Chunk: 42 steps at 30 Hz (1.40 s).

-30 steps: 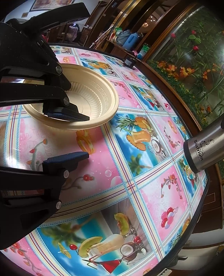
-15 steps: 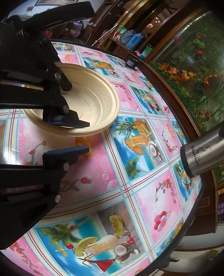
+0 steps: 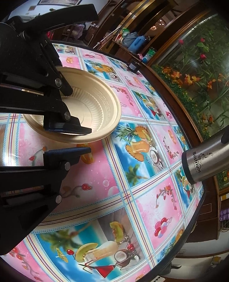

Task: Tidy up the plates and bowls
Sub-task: 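Hold the beige bowl up with both grippers above the table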

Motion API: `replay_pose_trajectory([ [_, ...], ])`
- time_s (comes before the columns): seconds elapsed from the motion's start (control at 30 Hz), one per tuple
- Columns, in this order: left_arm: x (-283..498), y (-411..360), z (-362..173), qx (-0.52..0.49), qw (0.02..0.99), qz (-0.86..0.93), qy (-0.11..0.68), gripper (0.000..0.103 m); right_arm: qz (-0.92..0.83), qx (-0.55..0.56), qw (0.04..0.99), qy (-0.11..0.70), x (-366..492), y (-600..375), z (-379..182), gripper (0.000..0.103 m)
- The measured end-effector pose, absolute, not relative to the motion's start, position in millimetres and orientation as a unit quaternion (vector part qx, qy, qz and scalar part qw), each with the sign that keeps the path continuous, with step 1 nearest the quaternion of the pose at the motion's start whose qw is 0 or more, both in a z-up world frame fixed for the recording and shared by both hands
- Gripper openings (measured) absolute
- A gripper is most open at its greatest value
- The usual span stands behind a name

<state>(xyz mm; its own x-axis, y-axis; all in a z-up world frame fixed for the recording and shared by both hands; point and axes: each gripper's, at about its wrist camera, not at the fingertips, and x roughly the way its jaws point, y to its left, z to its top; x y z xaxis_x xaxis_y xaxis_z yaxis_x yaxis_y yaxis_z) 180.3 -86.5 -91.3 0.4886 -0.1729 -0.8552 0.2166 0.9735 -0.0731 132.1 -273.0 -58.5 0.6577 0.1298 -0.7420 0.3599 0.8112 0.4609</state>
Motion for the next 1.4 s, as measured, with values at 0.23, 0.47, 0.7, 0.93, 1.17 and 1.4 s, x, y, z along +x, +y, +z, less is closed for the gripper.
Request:
replay_pose_trajectory([
  [0.23, 181, -86, -91, 0.022, 0.862, -0.113, 0.493, 0.033, -0.071, 0.273, 0.869, 0.407, 133, -267, -55, 0.009],
  [0.47, 181, -86, -91, 0.021, 0.862, -0.113, 0.493, 0.033, -0.075, 0.254, 0.878, 0.4, 132, -262, -51, 0.009],
  [0.7, 181, -84, -91, 0.022, 0.863, -0.111, 0.493, 0.033, -0.078, 0.255, 0.878, 0.399, 132, -262, -52, 0.009],
  [0.93, 181, -85, -91, 0.017, 0.863, -0.108, 0.494, 0.033, -0.069, 0.266, 0.876, 0.397, 129, -263, -53, 0.009],
  [1.17, 181, -84, -91, 0.018, 0.863, -0.109, 0.493, 0.032, -0.067, 0.274, 0.873, 0.397, 130, -263, -54, 0.009],
  [1.4, 180, -83, -89, 0.018, 0.867, -0.106, 0.486, 0.027, -0.067, 0.281, 0.87, 0.399, 130, -264, -56, 0.009],
])
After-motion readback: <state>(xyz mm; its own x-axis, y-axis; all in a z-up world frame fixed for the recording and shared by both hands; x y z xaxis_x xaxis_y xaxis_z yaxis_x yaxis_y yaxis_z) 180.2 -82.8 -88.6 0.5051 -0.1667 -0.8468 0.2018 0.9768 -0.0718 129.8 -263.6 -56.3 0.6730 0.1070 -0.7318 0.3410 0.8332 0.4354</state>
